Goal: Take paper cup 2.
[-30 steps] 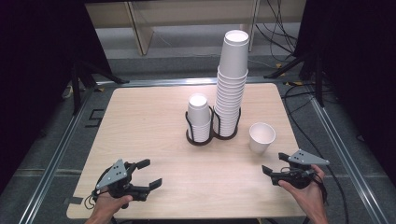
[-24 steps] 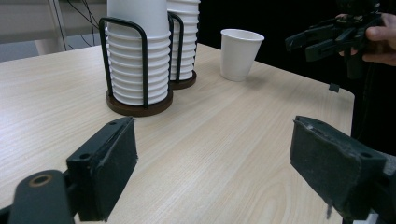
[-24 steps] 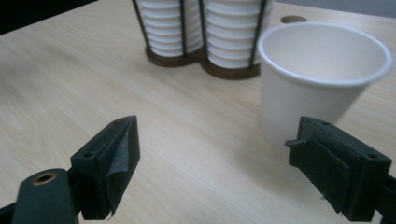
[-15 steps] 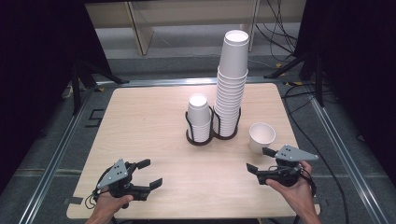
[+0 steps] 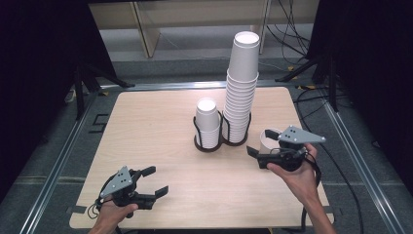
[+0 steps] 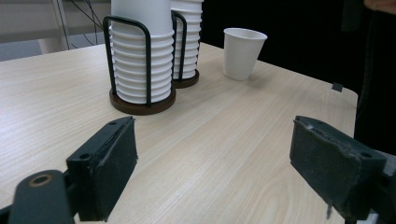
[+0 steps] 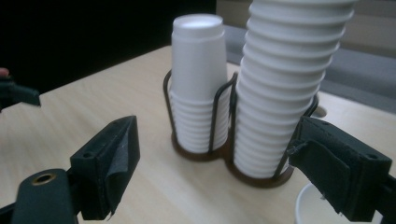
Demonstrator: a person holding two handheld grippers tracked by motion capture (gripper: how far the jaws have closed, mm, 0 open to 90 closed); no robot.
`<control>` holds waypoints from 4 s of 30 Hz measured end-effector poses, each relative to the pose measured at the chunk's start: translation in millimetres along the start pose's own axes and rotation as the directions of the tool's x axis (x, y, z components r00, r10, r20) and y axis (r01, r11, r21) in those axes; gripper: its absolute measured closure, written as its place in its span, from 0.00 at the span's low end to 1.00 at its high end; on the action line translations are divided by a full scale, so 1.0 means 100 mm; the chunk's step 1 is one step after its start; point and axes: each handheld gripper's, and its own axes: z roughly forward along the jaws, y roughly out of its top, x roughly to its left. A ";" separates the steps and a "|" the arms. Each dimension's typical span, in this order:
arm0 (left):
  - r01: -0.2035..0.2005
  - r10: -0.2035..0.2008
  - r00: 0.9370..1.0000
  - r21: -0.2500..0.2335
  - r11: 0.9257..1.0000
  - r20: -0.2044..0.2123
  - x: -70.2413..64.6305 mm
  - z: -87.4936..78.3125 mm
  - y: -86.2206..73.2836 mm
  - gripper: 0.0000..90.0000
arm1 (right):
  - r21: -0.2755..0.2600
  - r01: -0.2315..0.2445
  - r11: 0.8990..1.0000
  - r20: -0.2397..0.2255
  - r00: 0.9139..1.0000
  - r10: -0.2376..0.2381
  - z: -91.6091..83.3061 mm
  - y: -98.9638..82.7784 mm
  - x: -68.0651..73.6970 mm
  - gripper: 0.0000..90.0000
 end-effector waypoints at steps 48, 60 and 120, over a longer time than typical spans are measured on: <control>0.014 -0.012 0.999 0.068 0.998 -0.038 0.04 0.01 -0.04 0.16 | -0.125 0.008 0.992 0.106 0.994 0.005 0.57 1.80 -0.59 0.17; 0.019 -0.017 1.000 0.045 0.999 -0.024 0.04 0.01 -0.04 0.16 | -0.092 -0.001 0.996 0.111 0.994 0.011 0.78 1.96 -0.60 0.17; 0.018 -0.015 0.999 0.064 0.998 -0.037 0.03 0.02 -0.04 0.16 | -0.266 0.083 0.960 0.088 0.994 -0.062 -0.28 2.08 -0.26 0.23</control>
